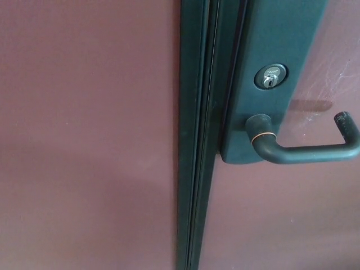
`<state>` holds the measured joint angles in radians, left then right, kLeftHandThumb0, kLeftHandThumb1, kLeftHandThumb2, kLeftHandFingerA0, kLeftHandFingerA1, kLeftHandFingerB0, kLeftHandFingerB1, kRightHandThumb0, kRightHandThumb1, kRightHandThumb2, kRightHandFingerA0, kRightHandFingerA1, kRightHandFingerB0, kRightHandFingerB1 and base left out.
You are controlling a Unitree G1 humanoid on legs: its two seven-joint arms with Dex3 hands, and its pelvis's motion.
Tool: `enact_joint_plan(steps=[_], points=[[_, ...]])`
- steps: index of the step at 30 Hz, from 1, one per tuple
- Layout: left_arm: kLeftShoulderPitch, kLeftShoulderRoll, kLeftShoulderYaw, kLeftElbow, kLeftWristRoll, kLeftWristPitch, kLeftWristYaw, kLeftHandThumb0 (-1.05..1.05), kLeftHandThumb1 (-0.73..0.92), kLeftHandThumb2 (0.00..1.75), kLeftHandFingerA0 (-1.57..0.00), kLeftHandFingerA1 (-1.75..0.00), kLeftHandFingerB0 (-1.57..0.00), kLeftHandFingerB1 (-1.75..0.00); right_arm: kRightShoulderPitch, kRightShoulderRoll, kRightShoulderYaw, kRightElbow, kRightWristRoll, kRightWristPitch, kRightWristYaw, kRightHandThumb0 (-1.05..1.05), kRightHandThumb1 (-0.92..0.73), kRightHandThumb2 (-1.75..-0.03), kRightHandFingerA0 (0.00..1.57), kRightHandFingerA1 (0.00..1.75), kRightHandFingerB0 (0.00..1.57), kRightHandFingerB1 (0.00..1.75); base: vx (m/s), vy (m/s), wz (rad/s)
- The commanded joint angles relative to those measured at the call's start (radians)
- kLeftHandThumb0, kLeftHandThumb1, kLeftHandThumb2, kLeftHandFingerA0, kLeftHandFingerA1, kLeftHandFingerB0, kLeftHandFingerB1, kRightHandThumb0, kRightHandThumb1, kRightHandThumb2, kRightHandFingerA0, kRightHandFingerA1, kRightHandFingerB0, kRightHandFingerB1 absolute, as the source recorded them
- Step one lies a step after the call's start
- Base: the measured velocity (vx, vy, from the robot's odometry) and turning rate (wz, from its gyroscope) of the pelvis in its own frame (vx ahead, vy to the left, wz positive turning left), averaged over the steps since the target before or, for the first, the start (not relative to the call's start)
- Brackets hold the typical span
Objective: The robot walks towards the door handle and put its right hand on it and twist the handle
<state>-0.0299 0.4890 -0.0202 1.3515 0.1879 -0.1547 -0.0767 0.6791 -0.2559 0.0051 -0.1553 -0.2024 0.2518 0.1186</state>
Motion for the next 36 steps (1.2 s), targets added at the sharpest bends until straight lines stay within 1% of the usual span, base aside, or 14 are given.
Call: enact_joint_plan(steps=[1, 2, 5, 7, 8, 11, 12, 18, 21, 22, 26, 30, 31, 36], points=[[-0.009, 0.012, -0.011, 0.003, 0.023, 0.007, -0.031, -0.19, 0.5, 0.57, -0.83, -0.72, -0.6, -0.63, -0.552, -0.07, -0.004, 1.033, -0.142, -0.042, -0.43, -0.45, -0.7, -0.61, 0.31, 0.38, 0.28, 0.34, 0.0, 0.0, 0.0], [-0.011, 0.011, -0.012, 0.004, 0.024, 0.008, -0.032, -0.19, 0.5, 0.57, -0.82, -0.72, -0.6, -0.63, -0.576, -0.073, -0.031, 1.097, -0.11, -0.099, -0.442, -0.54, -0.55, -0.87, 0.32, 0.52, 0.24, 0.46, 0.0, 0.0, 0.0], [-0.011, 0.011, -0.012, 0.004, 0.024, 0.008, -0.032, -0.19, 0.5, 0.57, -0.82, -0.72, -0.6, -0.63, -0.597, -0.076, -0.04, 1.146, -0.093, -0.135, -0.451, -0.54, -0.55, -0.87, 0.32, 0.52, 0.24, 0.46, 0.0, 0.0, 0.0], [0.007, 0.013, -0.007, 0.0, 0.015, -0.002, -0.04, -0.19, 0.5, 0.57, -0.81, -0.72, -0.59, -0.63, -0.593, -0.069, -0.093, 1.131, -0.045, -0.229, -0.478, -0.51, -0.55, -0.89, 0.38, 0.55, 0.43, 0.55, 0.0, 0.0, 0.0], [0.011, 0.013, -0.007, -0.001, 0.016, -0.004, -0.04, -0.19, 0.5, 0.57, -0.81, -0.72, -0.59, -0.63, -0.593, -0.066, -0.098, 1.136, -0.039, -0.245, -0.483, -0.49, -0.68, -0.6, 0.44, 0.43, 0.47, 0.41, 0.0, 0.0, 0.0], [0.012, 0.013, -0.008, -0.001, 0.016, -0.005, -0.04, -0.19, 0.5, 0.57, -0.81, -0.72, -0.59, -0.63, -0.608, -0.067, -0.096, 1.171, -0.037, -0.265, -0.49, -0.49, -0.68, -0.6, 0.44, 0.43, 0.47, 0.41, 0.0, 0.0, 0.0], [0.011, 0.007, -0.009, 0.001, 0.018, -0.001, -0.033, -0.19, 0.5, 0.57, -0.81, -0.72, -0.59, -0.63, -0.602, -0.073, -0.079, 1.163, -0.05, -0.264, -0.474, -0.54, -0.55, -0.89, 0.38, 0.55, 0.36, 0.52, 0.0, 0.0, 0.0], [-0.003, 0.009, -0.015, 0.002, 0.025, 0.004, -0.029, -0.19, 0.5, 0.57, -0.81, -0.71, -0.6, -0.63, -0.636, -0.079, -0.071, 1.223, -0.042, -0.283, -0.468, -0.55, -0.54, -0.87, 0.4, 0.55, 0.36, 0.51, 0.0, 0.0, 0.0], [-0.005, 0.01, -0.011, 0.002, 0.02, 0.004, -0.034, -0.19, 0.5, 0.57, -0.81, -0.72, -0.59, -0.63, -0.663, -0.08, -0.189, 1.288, 0.088, -0.344, -0.375, -0.43, -0.45, -0.8, 0.41, 0.57, 0.32, 0.51, 0.0, 0.0, 0.0], [-0.007, 0.011, -0.01, 0.003, 0.02, 0.006, -0.036, -0.19, 0.5, 0.57, -0.81, -0.72, -0.59, -0.63, -0.676, -0.077, -0.237, 1.303, 0.136, -0.36, -0.336, -0.36, -0.59, -0.57, 0.46, 0.47, 0.42, 0.41, 0.0, 0.0, 0.0], [-0.001, 0.016, -0.009, -0.001, 0.017, 0.001, -0.041, -0.19, 0.5, 0.56, -0.81, -0.71, -0.59, -0.63, -0.719, -0.084, -0.332, 1.352, 0.204, -0.352, -0.218, -0.35, -0.59, -0.57, 0.53, 0.5, 0.4, 0.41, 0.0, 0.0, 0.0], [-0.009, 0.021, -0.002, 0.0, 0.011, 0.004, -0.047, -0.19, 0.5, 0.56, -0.81, -0.71, -0.59, -0.63, -0.74, -0.148, -0.366, 1.366, 0.212, -0.318, -0.015, -0.43, -0.51, -0.75, 0.54, 0.61, 0.34, 0.49, 0.0, 0.0, 0.0], [-0.009, 0.021, -0.001, 0.0, 0.01, 0.005, -0.049, -0.19, 0.5, 0.56, -0.81, -0.71, -0.59, -0.63, -0.737, -0.163, -0.366, 1.364, 0.21, -0.309, 0.011, -0.37, -0.61, -0.57, 0.55, 0.51, 0.39, 0.4, 0.0, 0.0, 0.0], [-0.043, 0.019, -0.001, -0.001, 0.011, 0.014, -0.054, -0.19, 0.5, 0.57, -0.81, -0.71, -0.58, -0.62, -0.73, -0.214, -0.371, 1.366, 0.212, -0.303, 0.074, -0.35, -0.61, -0.57, 0.52, 0.5, 0.4, 0.41, 0.0, 0.0, 0.0]])
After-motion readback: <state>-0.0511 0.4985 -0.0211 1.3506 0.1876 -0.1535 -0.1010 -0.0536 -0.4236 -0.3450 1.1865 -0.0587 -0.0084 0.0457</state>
